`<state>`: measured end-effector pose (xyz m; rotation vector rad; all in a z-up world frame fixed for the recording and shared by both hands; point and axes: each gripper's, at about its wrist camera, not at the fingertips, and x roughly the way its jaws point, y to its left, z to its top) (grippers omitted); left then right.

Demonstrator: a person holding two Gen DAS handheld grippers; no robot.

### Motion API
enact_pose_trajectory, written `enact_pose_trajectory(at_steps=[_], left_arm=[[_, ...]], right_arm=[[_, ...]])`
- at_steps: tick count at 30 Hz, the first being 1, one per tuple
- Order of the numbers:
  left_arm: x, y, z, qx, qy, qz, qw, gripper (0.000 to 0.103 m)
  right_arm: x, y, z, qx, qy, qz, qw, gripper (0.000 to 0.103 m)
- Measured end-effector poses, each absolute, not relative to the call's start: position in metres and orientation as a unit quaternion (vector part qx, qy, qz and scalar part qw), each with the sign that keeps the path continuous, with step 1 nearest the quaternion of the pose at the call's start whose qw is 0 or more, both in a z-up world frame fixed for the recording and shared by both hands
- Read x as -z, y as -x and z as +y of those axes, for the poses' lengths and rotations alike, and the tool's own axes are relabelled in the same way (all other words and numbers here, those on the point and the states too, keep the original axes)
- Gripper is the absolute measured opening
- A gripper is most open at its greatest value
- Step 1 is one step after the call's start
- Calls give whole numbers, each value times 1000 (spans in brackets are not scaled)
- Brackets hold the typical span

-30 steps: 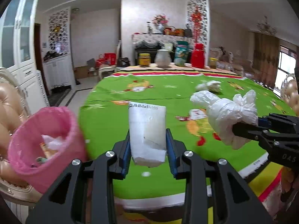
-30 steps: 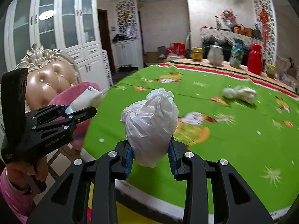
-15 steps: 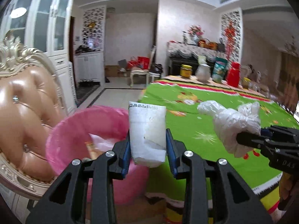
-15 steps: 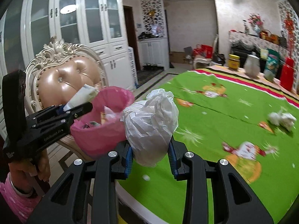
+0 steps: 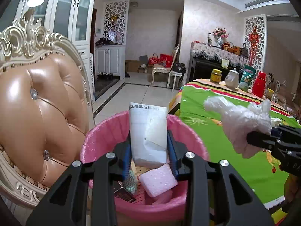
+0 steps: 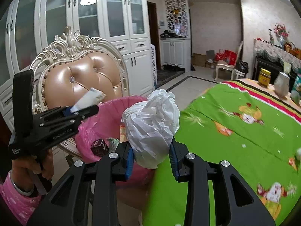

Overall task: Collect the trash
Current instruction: 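Open both tools over the wastebasket to drop pack and tissue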

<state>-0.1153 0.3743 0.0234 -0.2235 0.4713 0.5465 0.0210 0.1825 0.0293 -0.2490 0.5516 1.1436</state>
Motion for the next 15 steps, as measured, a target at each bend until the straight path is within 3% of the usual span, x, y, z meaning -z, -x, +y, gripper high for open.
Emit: enact_pose_trajectory(at_steps=[9,11,12,13,15], left_arm=[[-7,111,395,-283,125,242,920,36],[-4,109,406,-294,130,241,916,46],[-4,109,411,-303,131,241,913,62],[-4,111,415,-321,133,235,908,77],[-6,121,420,-347,139,220,901,81]], right_arm=[[-25,-26,245,-566,150,252,771,33],[-24,-26,260,-574,157,248,765,35],[-23,-26,268,-582,160,244,759,37],[-22,-27,275,-591,166,245,751,52],[-21,-28,279,-586,171,232,757,69]])
